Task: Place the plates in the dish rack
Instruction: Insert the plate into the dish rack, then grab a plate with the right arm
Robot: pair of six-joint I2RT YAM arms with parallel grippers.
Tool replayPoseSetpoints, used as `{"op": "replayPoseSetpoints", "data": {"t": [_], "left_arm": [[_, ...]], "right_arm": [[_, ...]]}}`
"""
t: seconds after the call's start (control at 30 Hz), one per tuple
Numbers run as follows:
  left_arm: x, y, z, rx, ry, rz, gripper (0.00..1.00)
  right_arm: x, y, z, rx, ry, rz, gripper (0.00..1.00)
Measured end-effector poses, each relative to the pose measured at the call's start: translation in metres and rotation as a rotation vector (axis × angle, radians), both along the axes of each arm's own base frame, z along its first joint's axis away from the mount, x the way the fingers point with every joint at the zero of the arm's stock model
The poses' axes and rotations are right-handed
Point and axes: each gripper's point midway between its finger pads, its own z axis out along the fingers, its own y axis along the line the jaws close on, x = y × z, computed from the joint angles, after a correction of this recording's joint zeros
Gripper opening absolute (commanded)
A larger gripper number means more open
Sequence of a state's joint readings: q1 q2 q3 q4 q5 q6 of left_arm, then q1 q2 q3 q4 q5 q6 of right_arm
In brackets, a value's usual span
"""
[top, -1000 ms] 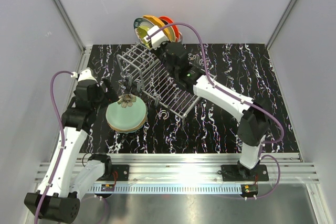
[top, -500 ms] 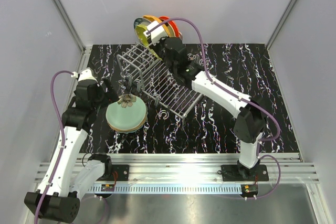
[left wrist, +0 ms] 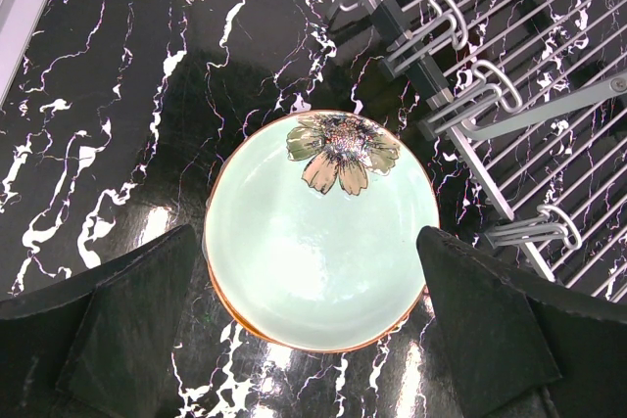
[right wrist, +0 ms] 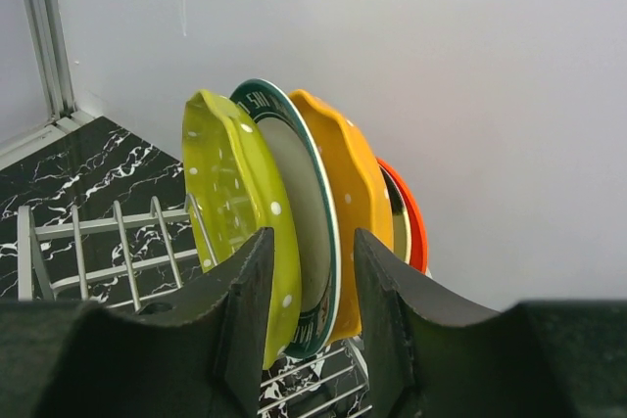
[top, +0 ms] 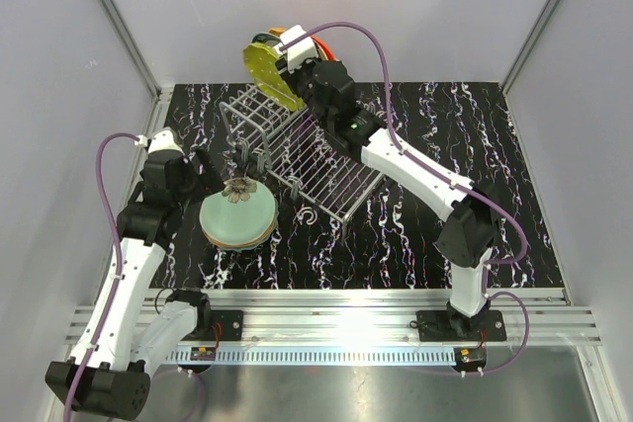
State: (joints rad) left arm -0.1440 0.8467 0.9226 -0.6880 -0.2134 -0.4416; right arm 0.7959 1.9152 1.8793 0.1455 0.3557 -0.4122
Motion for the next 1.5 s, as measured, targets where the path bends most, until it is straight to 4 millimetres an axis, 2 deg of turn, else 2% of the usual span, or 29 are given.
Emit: {"op": "replayPoseSetpoints", "data": {"t": [0.33,0.53,0.63,0.83,0.93,1.0,1.13,1.23,1.27,1.37,1.5], "left_arm": [[0.000,0.000,0.000,0.000,0.002,0.000,0.99],[0.000,0.000,-0.002,0.001,0.008,0.000,0.99],[0.000,0.000,-0.002,0.001,0.007,0.000,0.99],[0.000,0.000,-0.002,0.001,0.007,0.000,0.99],[0.001,0.000,-0.002,0.001,0.006,0.000,0.99],[0.001,0.000,-0.001,0.001,0.006,0.000,0.99],[0.001,0.000,-0.002,0.001,0.006,0.001,0.99],[0.001,0.000,-0.002,0.002,0.009,0.001,0.99],[0.001,0.000,-0.003,0.002,0.012,0.001,0.99],[0.003,0.000,-0.006,0.004,0.024,0.001,0.99],[0.005,0.000,-0.012,0.005,0.047,0.004,0.99]], "right_arm": [[-0.001,0.005,-0.004,0.018,0.019,0.027,0.49],[-0.012,0.009,-0.002,0.045,0.058,0.078,0.50],[-0.024,0.002,0.008,0.077,0.076,0.098,0.51],[-0.059,-0.026,0.041,0.201,0.089,0.119,0.52],[-0.079,-0.040,0.045,0.259,0.112,0.137,0.53],[-0.091,-0.048,0.041,0.290,0.137,0.150,0.53],[-0.112,-0.057,0.024,0.342,0.209,0.179,0.56],[-0.128,-0.062,-0.003,0.382,0.293,0.205,0.56],[-0.138,-0.065,-0.021,0.395,0.341,0.217,0.56],[-0.152,-0.068,-0.049,0.439,0.419,0.232,0.54],[-0.173,-0.068,-0.111,0.483,0.580,0.250,0.49]]}}
